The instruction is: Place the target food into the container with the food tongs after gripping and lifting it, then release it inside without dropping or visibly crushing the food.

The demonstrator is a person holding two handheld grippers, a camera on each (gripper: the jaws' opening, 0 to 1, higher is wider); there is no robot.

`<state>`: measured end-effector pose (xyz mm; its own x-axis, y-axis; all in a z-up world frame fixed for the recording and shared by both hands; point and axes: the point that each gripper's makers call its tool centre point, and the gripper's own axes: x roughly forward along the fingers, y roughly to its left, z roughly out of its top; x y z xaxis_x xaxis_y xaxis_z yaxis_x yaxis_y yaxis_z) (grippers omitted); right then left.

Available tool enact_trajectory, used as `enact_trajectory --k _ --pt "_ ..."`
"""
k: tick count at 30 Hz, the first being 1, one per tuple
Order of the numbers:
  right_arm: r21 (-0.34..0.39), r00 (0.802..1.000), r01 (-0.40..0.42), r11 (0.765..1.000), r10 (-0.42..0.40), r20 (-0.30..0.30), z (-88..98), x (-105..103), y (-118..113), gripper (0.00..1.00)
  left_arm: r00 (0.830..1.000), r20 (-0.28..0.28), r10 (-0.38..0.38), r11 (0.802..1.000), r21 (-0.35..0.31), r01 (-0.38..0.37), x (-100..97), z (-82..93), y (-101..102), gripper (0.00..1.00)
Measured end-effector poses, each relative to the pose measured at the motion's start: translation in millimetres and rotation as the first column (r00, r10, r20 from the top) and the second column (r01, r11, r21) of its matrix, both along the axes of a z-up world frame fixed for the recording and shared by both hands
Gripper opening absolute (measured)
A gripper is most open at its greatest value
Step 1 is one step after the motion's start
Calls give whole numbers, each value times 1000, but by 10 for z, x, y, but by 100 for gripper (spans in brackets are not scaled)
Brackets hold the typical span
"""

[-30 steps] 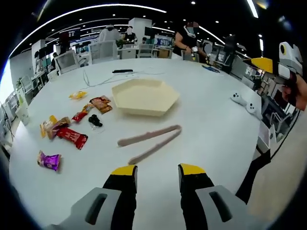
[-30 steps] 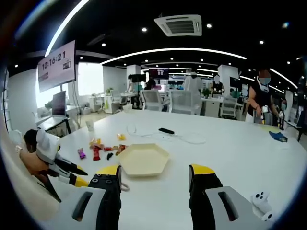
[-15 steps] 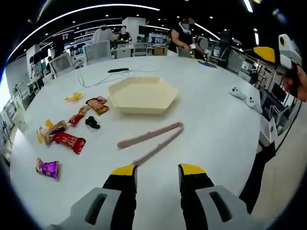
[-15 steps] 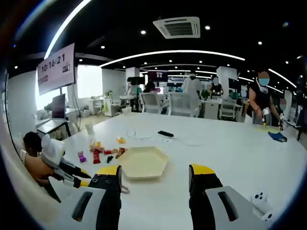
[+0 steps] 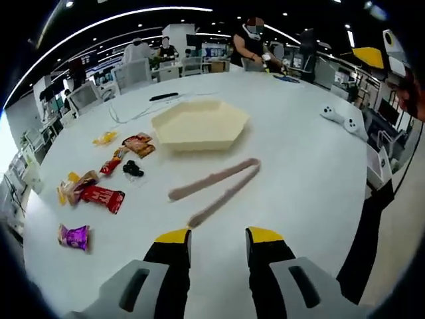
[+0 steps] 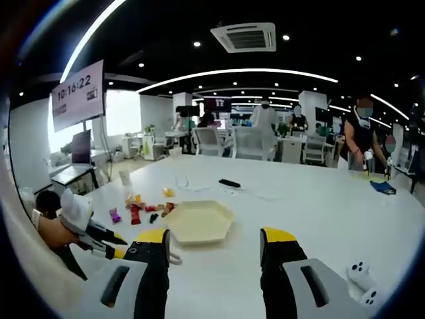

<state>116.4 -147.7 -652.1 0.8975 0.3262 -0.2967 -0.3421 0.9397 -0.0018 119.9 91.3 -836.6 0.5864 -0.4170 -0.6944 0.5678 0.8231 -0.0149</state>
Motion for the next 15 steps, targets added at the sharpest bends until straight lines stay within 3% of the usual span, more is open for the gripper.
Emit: enact_trajectory --k 4,12,15 --pt "1 1000 -4 1000 4 -3 -7 -44 0 55 999 -4 -36 999 17 36 -6 -23 -1 32" --pt "-8 1000 1 1000 -1 -3 -18 -91 -30 55 999 2 -40 999 27 40 61 -30 18 33" --pt "4 1000 -8 1000 8 9 15 -99 -24 48 998 0 -59 997 50 59 83 -60 19 36"
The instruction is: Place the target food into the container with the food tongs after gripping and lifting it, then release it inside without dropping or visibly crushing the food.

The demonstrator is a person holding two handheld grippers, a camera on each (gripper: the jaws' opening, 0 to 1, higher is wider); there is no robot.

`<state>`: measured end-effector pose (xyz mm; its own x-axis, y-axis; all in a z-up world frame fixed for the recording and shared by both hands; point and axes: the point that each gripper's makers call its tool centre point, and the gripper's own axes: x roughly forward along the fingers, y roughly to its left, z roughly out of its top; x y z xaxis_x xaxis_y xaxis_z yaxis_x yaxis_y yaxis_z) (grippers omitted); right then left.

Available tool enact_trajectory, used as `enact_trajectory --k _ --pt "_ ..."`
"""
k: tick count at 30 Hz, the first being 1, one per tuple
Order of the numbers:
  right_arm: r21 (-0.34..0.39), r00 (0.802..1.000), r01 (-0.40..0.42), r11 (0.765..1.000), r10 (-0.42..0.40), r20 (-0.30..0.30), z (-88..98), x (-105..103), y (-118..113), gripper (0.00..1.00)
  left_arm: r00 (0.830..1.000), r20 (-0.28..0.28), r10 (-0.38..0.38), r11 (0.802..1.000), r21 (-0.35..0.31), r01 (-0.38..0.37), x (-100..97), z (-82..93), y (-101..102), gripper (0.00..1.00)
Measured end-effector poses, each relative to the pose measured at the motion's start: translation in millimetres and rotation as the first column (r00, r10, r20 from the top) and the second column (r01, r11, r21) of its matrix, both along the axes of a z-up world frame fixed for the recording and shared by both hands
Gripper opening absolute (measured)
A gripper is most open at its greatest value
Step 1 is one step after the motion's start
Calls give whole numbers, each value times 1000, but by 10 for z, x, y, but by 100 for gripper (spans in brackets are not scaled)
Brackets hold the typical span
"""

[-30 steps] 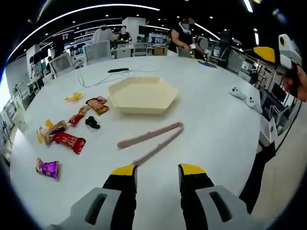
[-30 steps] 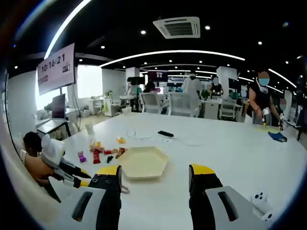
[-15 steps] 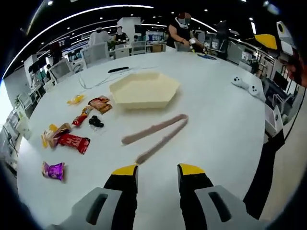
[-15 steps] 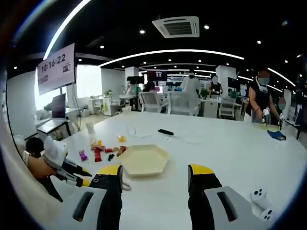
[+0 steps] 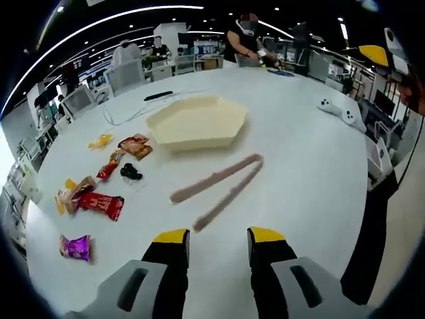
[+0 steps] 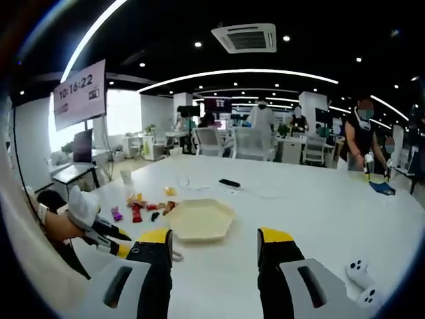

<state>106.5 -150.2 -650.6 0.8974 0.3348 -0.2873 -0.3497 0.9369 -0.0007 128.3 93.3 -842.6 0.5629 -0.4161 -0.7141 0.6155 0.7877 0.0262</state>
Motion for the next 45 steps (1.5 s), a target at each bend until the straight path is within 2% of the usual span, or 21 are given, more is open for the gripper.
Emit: enact_trajectory --k 4,9,11,15,20,25,32,36,37,38,41,42,43,45 --pt "0 1000 -22 1000 22 -8 -13 -16 39 46 997 2 -71 996 58 71 34 -61 17 35" --pt "1 1000 -24 1000 24 -14 -26 -17 45 46 997 6 -73 995 62 73 104 -29 33 34" --pt "7 999 -34 999 34 -9 -14 -13 65 43 995 5 -95 992 78 95 107 -41 21 34" --pt "6 999 -39 999 39 -16 -26 -3 89 43 994 -5 -110 989 95 110 118 -83 24 38" --pt "10 999 -37 999 37 -19 -39 -2 100 43 993 -12 -114 988 104 114 113 -98 10 38" --pt "20 999 -43 999 43 -19 -32 3 126 43 992 -18 -125 986 104 126 108 -118 -22 35" --pt "17 999 -50 999 50 -20 -19 35 144 43 993 -26 -112 988 103 114 107 -165 -3 39" --pt "17 999 -48 999 48 -19 -7 51 137 43 994 -20 -111 989 97 112 112 -170 -23 40" --pt "18 999 -45 999 45 -22 -18 47 132 43 995 6 -101 989 110 100 144 -154 -13 41" --pt "17 999 -44 999 45 -23 -21 37 133 43 995 4 -98 990 106 97 144 -155 -16 42" --pt "15 999 -45 999 46 -28 -35 24 134 43 997 -10 -83 994 73 83 151 -173 -41 38" --pt "13 998 -45 999 45 -31 -44 16 133 43 995 -56 -77 996 32 79 94 -198 -82 33" --pt "13 998 -45 999 45 -32 -47 16 132 43 994 -72 -81 997 14 82 77 -201 -104 32" --pt "16 999 -43 999 43 -31 -45 11 133 43 996 -40 -84 995 45 86 113 -187 -70 33"
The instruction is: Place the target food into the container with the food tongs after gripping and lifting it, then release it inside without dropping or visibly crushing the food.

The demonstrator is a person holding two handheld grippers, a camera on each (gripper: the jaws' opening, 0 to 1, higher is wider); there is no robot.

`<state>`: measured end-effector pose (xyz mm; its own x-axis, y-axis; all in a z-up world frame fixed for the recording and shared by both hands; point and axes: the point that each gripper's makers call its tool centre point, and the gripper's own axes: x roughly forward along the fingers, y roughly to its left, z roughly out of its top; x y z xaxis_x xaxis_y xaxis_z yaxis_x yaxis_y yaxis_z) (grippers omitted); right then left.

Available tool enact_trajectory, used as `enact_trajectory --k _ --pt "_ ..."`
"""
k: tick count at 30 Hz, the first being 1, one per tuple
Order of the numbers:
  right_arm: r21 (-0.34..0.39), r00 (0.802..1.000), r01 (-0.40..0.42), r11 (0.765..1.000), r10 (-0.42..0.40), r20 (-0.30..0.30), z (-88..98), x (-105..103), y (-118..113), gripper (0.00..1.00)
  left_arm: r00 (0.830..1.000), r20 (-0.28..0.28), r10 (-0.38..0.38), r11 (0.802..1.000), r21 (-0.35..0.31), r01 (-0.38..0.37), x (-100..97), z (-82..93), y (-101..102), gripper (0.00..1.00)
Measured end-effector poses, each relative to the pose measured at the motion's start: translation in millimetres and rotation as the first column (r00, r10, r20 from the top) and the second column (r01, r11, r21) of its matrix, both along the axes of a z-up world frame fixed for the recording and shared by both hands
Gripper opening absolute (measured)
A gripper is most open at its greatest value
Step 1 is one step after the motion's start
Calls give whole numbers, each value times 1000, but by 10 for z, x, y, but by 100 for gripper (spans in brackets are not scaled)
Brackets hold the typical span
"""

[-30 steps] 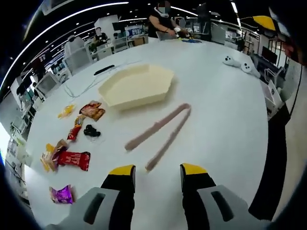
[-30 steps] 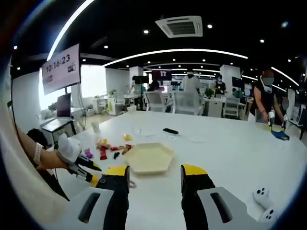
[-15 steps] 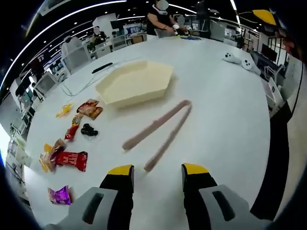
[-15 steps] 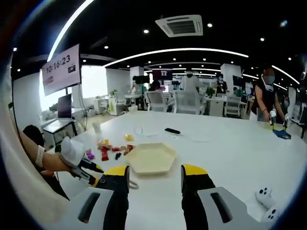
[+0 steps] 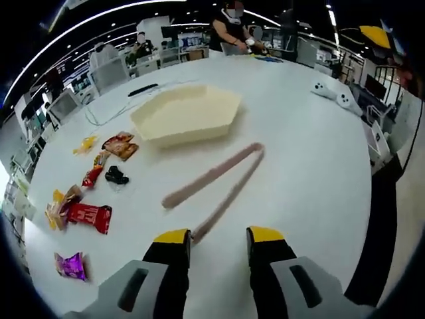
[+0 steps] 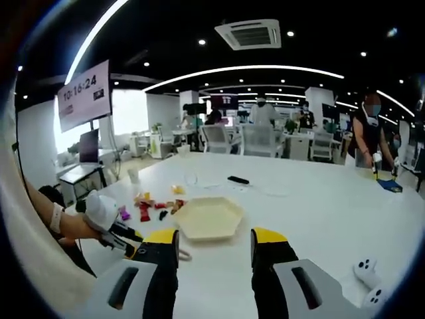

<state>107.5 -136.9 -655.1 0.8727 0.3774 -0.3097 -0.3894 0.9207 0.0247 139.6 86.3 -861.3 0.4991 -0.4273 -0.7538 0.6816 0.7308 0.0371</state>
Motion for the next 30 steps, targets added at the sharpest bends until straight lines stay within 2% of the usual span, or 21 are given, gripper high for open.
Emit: enact_trajectory --k 16,22,27,30 --pt "-1 1000 13 1000 -13 -5 -16 -60 -37 43 1000 -15 2 1000 -5 -2 -11 -2 7 31" --pt "-5 1000 13 1000 -13 -5 -13 -88 -31 43 999 -23 -21 1000 -11 21 -2 -11 7 31" --pt "-14 1000 9 1000 -9 -10 -25 -132 -6 44 1000 -21 9 999 -36 -10 84 33 105 17" --pt "-15 1000 14 1000 -14 -12 -36 -140 -17 44 1000 -22 -5 999 -37 4 76 26 97 16"
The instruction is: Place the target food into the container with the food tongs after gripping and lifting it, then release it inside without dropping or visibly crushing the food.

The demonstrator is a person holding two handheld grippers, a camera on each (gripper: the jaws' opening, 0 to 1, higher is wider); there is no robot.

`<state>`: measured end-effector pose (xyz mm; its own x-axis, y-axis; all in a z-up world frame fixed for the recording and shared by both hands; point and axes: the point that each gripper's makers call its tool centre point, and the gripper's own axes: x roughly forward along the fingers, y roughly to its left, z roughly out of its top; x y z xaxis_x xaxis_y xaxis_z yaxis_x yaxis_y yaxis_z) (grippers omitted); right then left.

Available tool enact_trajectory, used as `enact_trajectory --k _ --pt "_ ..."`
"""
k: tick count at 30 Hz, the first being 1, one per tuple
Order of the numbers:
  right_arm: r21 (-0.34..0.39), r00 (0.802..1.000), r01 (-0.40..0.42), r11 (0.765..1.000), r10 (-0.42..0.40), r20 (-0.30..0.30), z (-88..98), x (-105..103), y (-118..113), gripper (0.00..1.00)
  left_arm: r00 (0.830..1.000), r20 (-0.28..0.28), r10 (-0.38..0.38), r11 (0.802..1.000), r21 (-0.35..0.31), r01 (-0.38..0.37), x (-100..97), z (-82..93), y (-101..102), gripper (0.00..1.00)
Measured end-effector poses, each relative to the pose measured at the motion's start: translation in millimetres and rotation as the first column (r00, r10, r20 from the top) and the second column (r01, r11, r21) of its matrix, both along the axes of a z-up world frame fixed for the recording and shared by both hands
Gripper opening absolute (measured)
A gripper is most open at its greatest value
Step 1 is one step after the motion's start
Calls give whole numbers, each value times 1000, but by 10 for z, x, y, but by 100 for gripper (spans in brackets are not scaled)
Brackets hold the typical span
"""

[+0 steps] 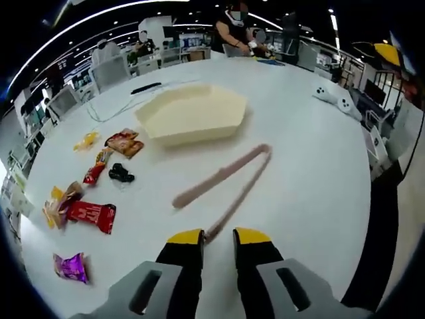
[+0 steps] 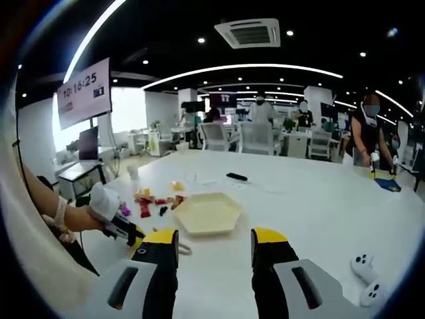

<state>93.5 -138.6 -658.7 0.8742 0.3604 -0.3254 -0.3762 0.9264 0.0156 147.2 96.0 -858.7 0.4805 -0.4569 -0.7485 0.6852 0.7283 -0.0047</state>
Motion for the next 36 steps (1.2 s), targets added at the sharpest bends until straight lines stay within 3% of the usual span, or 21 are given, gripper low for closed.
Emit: enact_trajectory --k 8,26,36 --pt "6 1000 6 1000 -6 -11 -21 0 12 44 999 -1 -39 999 26 39 14 -3 -4 14" --pt "4 1000 9 1000 -9 -23 -61 76 19 45 998 17 -63 998 20 62 46 -26 -7 11" --pt "6 1000 14 1000 -14 -23 -68 131 17 45 991 23 -133 991 26 132 45 -33 -28 10"
